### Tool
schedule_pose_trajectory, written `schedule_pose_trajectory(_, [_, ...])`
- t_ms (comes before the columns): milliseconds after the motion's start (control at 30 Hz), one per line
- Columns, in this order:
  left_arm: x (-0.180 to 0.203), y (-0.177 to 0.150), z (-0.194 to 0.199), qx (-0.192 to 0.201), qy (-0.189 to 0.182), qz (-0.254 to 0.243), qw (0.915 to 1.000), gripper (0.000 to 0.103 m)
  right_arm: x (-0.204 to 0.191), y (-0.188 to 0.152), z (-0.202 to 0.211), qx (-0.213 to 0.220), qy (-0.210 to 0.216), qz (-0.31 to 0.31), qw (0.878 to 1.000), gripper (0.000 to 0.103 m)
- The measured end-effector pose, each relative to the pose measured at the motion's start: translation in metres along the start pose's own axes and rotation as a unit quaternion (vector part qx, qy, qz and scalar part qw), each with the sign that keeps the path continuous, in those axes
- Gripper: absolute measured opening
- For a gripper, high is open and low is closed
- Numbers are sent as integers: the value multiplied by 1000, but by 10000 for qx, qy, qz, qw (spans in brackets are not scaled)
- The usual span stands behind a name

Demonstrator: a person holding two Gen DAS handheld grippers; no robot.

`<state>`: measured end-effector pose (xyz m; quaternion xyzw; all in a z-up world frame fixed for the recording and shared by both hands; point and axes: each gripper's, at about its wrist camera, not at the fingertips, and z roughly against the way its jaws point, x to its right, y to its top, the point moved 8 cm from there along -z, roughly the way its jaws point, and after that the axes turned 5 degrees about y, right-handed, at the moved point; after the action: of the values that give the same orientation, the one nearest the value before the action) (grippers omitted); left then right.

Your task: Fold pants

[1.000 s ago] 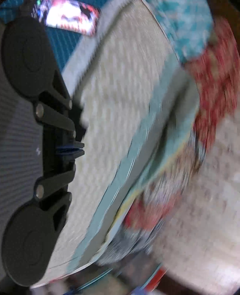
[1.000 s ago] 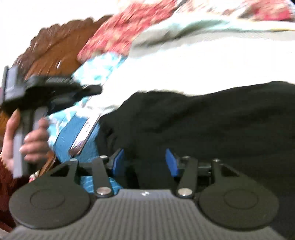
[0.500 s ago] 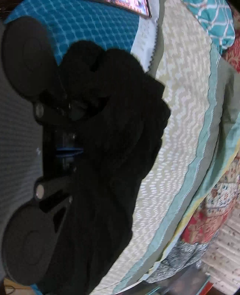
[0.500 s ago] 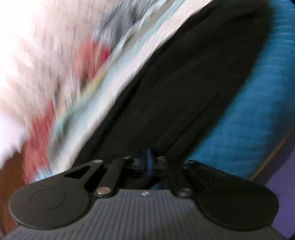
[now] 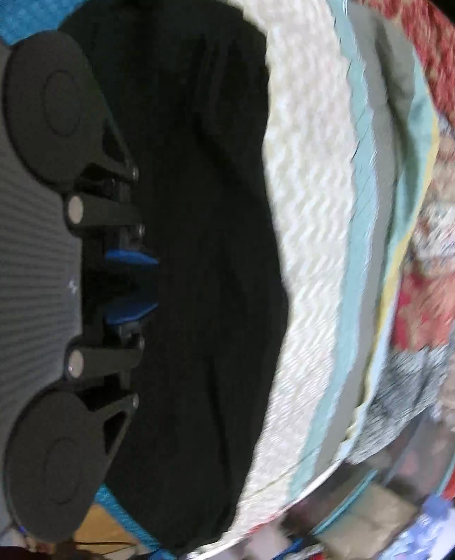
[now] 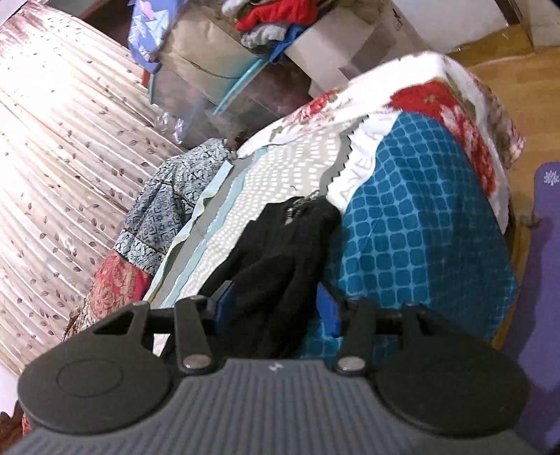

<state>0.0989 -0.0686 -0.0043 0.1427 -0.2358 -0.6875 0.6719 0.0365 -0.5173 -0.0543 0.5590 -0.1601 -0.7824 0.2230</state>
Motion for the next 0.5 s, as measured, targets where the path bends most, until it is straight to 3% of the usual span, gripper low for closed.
schedule_pose_trajectory(167, [15,-18,-33,-463,171,-13,9988,26,22,31,3,173,43,-141,9997,52])
schedule_pose_trajectory(433, [2,-17,-40,-661,22,472,9967,26,30,54,-17,114,139,73,9998,52])
schedule_pose_trajectory(467, [2,-17,-40,-663,15,495,9966,26,31,57,-21,85,112,89,9999,46])
schedule_pose_trajectory(500, [1,-18,-41,-655,9,500,9966,26,31,59,-24,64,46,99,9999,26])
